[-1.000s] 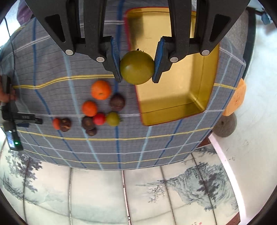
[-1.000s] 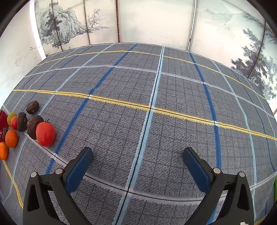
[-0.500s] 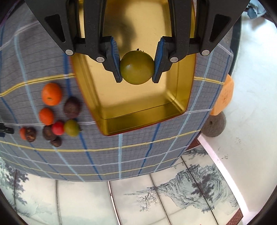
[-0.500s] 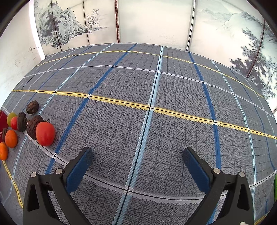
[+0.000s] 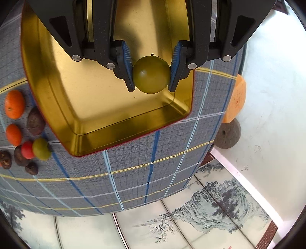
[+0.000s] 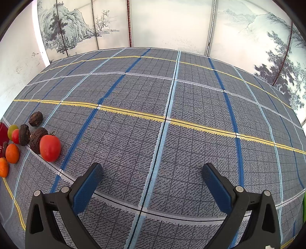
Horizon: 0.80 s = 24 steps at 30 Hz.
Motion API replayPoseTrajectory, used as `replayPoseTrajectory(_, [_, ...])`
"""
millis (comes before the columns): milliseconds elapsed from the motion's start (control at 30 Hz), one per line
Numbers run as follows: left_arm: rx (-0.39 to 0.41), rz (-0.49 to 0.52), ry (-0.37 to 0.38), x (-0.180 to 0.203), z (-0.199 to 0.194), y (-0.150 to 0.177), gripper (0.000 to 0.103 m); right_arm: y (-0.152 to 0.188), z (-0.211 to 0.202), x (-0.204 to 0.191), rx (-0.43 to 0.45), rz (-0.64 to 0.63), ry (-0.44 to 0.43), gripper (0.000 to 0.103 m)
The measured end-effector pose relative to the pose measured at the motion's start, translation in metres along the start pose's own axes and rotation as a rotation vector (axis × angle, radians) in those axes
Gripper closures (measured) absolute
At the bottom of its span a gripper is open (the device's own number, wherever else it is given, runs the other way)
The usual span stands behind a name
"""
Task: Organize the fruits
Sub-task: 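Carry the green lime in the left gripper over the gold tray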
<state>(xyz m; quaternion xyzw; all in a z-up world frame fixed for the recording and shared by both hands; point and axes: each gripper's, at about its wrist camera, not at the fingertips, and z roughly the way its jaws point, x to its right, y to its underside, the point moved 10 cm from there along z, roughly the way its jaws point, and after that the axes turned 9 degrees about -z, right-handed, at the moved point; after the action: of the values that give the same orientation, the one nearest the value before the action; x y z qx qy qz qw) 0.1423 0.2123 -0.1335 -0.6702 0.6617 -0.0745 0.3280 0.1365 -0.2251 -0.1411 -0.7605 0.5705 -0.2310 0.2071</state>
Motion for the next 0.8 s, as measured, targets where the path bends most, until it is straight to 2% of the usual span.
replayPoseTrajectory(267, [-0.024,0.061,-0.016,-0.001,0.022,-0.001,0.066,0.000,0.000,0.000,0.000,0.000,0.000,0.000])
replayPoseTrajectory(800, [-0.015,0.077,-0.032,-0.006,0.041,-0.014,0.064,0.000,0.000,0.000,0.000,0.000,0.000,0.000])
